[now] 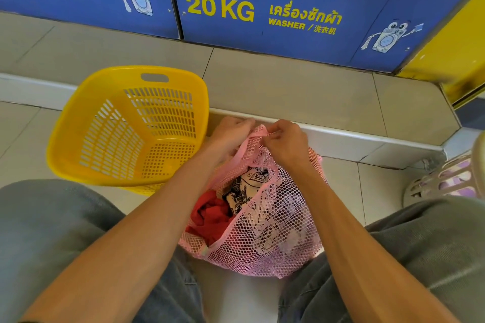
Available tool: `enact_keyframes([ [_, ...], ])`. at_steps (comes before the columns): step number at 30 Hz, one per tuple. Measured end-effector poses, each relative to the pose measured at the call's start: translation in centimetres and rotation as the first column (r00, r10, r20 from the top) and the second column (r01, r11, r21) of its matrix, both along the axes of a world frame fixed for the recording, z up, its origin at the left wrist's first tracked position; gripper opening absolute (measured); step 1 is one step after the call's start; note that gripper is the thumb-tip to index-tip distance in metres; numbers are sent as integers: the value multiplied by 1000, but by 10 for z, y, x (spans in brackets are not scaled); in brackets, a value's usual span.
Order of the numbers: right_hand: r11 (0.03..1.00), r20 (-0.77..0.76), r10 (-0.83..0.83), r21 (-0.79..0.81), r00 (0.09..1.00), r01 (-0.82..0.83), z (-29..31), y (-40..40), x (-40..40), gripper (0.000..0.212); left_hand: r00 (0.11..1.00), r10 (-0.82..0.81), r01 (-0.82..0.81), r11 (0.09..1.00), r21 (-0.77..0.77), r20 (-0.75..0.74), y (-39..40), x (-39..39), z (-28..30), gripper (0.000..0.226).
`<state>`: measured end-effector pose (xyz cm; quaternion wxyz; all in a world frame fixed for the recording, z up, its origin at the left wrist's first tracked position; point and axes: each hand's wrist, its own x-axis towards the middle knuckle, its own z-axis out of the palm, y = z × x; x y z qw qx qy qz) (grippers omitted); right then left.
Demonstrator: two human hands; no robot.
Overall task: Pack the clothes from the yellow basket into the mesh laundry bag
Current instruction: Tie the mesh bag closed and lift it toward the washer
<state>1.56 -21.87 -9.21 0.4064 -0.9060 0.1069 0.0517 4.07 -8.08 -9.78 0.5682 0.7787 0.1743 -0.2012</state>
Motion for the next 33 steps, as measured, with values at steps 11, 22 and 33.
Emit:
enact_keyframes([
  [11,975,108,96,-208,989,-72,7,2,-5,21,998,-59,59,996,70,-2,3,22,1,22],
  [22,917,-34,357,-180,934,-357,45,8,-11,17,980,137,-172,949,263,145,9,57,1,19],
  [33,951,103,254,-206,962,-229,50,-8,-29,12,983,-155,174,958,229,-100,14,3,9,60],
])
